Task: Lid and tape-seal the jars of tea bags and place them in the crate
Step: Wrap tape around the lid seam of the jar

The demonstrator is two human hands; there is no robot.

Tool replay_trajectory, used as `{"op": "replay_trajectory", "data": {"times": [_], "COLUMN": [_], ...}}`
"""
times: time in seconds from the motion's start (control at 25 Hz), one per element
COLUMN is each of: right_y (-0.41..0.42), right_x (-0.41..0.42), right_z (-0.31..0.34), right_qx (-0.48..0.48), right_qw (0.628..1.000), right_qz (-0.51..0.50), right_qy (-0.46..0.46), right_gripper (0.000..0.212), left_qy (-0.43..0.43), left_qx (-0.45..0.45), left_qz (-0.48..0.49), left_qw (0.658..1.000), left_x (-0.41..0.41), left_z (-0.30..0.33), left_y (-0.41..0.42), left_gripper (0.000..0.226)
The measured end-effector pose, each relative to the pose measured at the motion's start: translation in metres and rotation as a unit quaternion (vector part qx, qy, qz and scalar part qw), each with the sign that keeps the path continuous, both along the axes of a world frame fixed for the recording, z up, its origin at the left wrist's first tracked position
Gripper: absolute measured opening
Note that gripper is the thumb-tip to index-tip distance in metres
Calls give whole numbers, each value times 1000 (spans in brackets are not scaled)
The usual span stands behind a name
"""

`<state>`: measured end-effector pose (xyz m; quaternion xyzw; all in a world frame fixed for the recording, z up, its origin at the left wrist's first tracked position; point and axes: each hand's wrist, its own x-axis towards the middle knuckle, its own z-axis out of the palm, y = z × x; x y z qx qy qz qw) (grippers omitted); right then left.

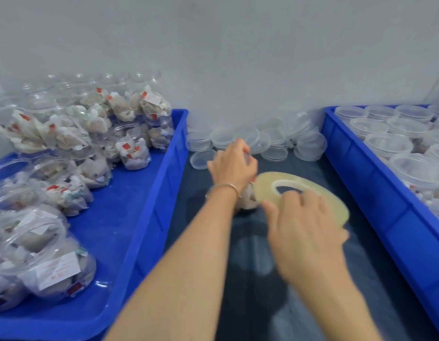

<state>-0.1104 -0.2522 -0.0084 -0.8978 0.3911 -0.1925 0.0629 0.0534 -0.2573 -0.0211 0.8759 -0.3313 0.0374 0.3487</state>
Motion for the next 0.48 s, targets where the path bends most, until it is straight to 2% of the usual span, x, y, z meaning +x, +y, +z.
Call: {"op": "replay_trajectory", "data": {"times": [0.04, 0.08, 0.24, 0.36, 0.48], "right_y": [4, 0, -43, -54, -66], "right_x": [-5, -7, 8, 19, 22], "right_z": [-4, -7, -26, -51, -66], "right_qx": [-13, -1, 64, 88, 102], "right_qw": [999, 1000, 989, 987, 985], "right_qz": [22, 23, -19, 5, 22], "right_qy": [-29, -17, 134, 133, 140], "right_gripper": [42, 46, 48, 47, 45], "left_qy": [24, 25, 3, -18, -47], "left_qx": [0, -4, -57, -52, -3], "left_qz": [6, -11, -57, -56, -56], "left_qw": [1000, 1000, 997, 997, 997], "left_x": [7, 7, -15, -17, -15], "left_z": [1, -2, -10, -11, -15], "left_y": [-1, 2, 12, 10, 12], "left_gripper": [10, 10, 16, 16, 15]}}
